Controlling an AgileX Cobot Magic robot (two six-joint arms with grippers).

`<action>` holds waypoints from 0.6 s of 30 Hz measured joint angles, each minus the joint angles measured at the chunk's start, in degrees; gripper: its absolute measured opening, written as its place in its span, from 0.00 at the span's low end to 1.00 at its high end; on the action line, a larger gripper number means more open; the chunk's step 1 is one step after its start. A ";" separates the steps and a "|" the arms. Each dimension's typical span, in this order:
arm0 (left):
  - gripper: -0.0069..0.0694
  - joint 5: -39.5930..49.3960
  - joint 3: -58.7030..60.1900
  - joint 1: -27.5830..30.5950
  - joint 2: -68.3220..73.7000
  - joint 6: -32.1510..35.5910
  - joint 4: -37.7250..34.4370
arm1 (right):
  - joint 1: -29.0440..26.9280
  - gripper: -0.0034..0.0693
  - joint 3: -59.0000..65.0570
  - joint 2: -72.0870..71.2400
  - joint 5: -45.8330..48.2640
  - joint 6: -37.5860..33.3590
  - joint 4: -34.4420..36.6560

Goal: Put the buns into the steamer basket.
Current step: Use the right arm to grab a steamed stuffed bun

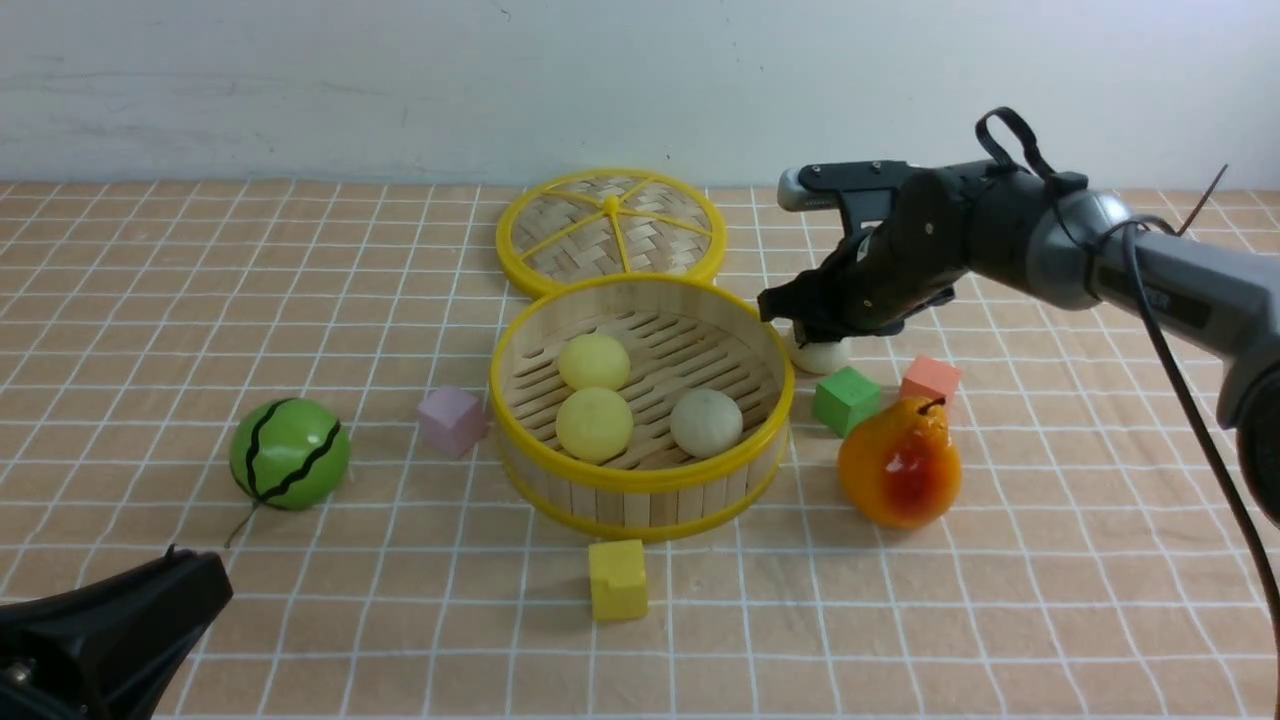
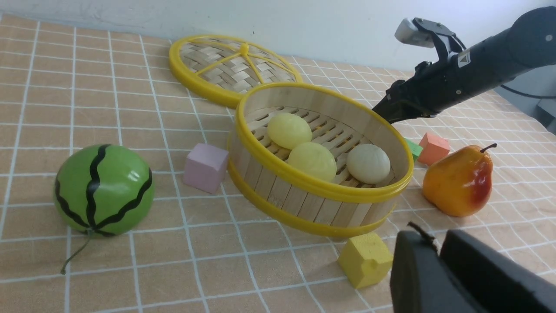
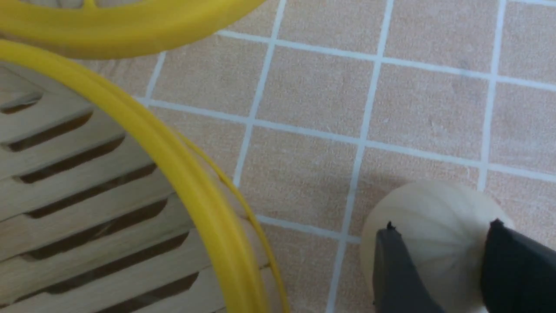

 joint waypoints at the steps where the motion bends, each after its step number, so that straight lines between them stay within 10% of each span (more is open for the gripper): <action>1: 0.20 0.00 0.00 0.00 0.00 0.00 0.00 | -0.11 0.44 0.00 0.12 -0.47 0.00 0.00; 18: 0.21 0.00 0.00 0.00 0.00 0.00 0.00 | -0.41 0.05 -0.38 0.39 -2.29 -0.89 -0.19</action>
